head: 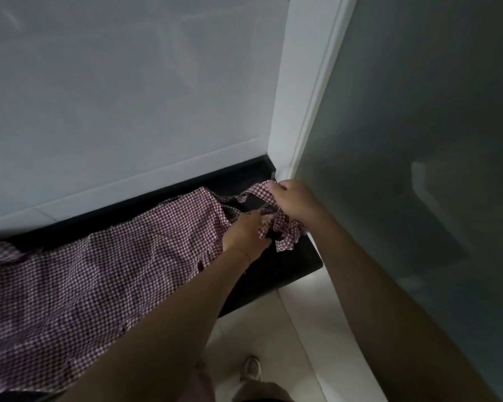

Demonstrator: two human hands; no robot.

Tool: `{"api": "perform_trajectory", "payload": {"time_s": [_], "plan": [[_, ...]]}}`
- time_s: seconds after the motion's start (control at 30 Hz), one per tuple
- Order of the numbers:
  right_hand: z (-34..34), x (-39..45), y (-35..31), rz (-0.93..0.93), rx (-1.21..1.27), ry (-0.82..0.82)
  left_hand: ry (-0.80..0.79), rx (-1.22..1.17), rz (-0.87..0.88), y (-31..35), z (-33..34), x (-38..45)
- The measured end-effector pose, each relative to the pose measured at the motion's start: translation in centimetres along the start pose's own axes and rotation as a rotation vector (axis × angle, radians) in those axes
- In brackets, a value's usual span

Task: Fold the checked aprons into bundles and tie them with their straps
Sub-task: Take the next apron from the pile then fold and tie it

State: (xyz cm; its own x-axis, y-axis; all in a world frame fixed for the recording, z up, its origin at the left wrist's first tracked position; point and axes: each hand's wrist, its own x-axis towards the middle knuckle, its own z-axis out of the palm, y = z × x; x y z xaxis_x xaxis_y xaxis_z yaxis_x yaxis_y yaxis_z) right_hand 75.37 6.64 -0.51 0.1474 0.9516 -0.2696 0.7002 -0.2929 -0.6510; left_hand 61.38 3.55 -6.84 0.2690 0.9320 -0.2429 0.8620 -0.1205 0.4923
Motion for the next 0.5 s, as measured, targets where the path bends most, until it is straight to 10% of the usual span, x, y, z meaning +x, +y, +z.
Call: {"api": "perform_trajectory", "payload": {"time_s": [0.2, 0.5], "plan": [[0.4, -0.5, 1.6, 0.059, 0.222, 0.036, 0.108, -0.054, -0.112, 0.0, -0.7, 1.1], [-1.0, 1.7, 2.6, 0.224, -0.392, -0.067, 0.252, -0.354, -0.5, -7.5, -8.1, 0.8]]}}
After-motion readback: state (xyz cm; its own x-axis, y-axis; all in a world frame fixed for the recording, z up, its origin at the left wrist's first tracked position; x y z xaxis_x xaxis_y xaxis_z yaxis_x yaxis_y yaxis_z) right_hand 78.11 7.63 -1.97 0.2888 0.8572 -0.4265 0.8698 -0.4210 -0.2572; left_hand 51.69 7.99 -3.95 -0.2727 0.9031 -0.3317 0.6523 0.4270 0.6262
